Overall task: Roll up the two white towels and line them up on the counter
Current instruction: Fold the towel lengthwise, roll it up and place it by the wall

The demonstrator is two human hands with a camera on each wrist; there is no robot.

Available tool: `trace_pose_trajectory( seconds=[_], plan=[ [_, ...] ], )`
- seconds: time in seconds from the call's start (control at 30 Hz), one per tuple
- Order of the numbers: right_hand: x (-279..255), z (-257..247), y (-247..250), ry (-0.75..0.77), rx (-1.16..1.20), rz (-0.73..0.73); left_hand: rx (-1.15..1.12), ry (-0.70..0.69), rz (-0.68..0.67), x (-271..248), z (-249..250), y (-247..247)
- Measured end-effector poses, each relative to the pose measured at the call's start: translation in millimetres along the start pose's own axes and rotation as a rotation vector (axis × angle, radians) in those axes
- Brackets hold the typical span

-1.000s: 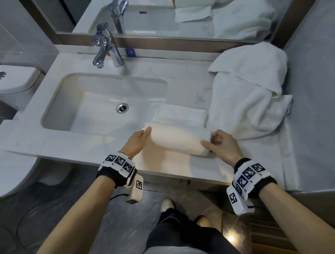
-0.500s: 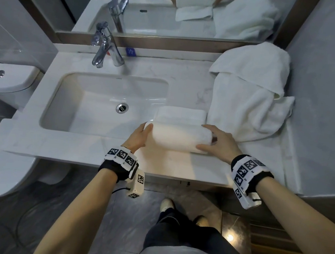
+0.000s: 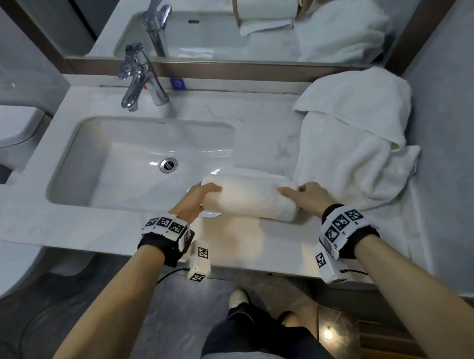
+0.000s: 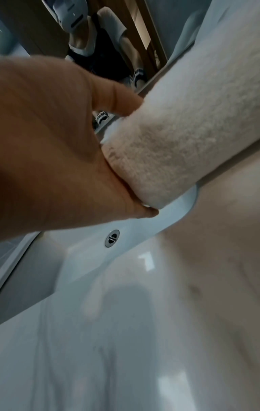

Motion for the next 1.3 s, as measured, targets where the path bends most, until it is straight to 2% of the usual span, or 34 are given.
trace_pose_trajectory(
  seconds=[0.17, 0.3, 0.4, 0.5, 0.6, 0.77, 0.9, 0.97, 1.07, 1.13, 1.3],
  plan=[
    [7, -7, -1, -0.016, 0.047, -0.007, -0.031, 0.083, -0.032, 10, 4, -7],
    [2, -17, 0, 0.014, 0.186, 0.132, -0.031, 0.108, 0.033, 19, 10, -5],
    [-14, -13, -5, 0.13, 0.415, 0.185, -0.037, 0.145, 0.04, 24, 10, -3],
    [-26, -7, -13, 0.317, 0.492, 0.226, -0.042, 0.197, 0.062, 27, 12, 0],
    [-25, -6, -8, 0.402, 0.598, 0.311, -0.036, 0.257, 0.085, 32, 12, 3],
    [-17, -7, -8, 0.357, 0.738, 0.408, -0.054, 0.354, 0.117, 38, 13, 5],
    [-12, -11, 0, 0.33, 0.584, 0.471, -0.029, 0.389, 0.142, 43, 15, 9],
    [-10, -15, 2, 0.36, 0.496, 0.436, -0.043, 0.395, 0.15, 45, 17, 11],
    [-9, -14, -2, 0.422, 0.443, 0.271, -0.112, 0.387, 0.206, 48, 17, 16],
    [-11, -11, -3, 0.439, 0.44, 0.203, -0.117, 0.363, 0.17, 49, 17, 13],
    [-17, 1, -4, 0.336, 0.414, 0.175, -0.08, 0.367, 0.157, 40, 9, 6]
  ],
)
Point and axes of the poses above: each hand's wrist, its own x-axis towards the middle knuckle, its own y-axis out of the back of the hand, z = x × y, the point moved 7 cm from there along x, towards the middle knuckle, and after that the axes turned 14 degrees about -x, right-handed, at the moved point
